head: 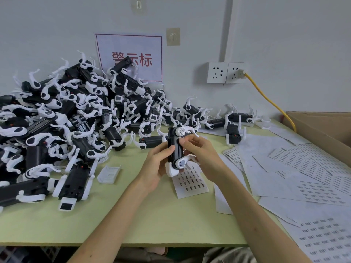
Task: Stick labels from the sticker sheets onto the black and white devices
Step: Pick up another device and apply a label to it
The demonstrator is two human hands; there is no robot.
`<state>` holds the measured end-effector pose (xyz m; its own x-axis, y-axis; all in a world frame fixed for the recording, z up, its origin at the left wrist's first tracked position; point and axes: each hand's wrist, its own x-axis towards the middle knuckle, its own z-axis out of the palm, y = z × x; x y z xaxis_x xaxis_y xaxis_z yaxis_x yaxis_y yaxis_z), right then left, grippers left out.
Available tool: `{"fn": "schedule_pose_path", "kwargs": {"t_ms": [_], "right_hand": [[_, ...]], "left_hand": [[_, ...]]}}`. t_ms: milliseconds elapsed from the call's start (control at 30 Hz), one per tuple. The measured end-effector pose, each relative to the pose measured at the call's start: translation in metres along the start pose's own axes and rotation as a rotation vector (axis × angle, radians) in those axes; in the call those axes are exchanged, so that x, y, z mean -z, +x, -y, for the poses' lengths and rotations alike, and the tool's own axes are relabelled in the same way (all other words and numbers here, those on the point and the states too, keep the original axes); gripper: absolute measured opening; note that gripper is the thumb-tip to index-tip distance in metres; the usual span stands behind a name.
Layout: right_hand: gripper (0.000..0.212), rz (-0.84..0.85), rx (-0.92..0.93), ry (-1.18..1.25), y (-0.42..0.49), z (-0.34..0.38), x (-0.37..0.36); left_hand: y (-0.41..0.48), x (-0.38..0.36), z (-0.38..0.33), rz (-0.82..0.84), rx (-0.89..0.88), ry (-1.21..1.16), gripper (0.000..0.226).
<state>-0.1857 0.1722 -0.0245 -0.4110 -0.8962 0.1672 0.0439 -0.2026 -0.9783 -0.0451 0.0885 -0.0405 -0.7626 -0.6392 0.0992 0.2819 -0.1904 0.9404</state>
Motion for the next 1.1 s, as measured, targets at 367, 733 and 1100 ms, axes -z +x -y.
{"fn": "schedule_pose_path", "kwargs": {"t_ms": [367,733,1100], "right_hand": [[0.021,0.079,0.022,-0.068,-0.0011,-0.0013,0.0012],[0.014,0.075,0.016,-0.082,-0.0014,-0.0020,-0.0008],[0.019,0.100,0.026,-0.072,-0.0002,-0.0025,-0.0011]], "left_hand": [[-0.0023,-0.0026,0.0003,-0.031,0.048,0.099,0.043],[-0.0004,-0.0032,0.0019,-0.068,0.097,0.138,0.046],[-0.0006,-0.0040,-0.0008,-0.100,0.195,0.241,0.043]]}}
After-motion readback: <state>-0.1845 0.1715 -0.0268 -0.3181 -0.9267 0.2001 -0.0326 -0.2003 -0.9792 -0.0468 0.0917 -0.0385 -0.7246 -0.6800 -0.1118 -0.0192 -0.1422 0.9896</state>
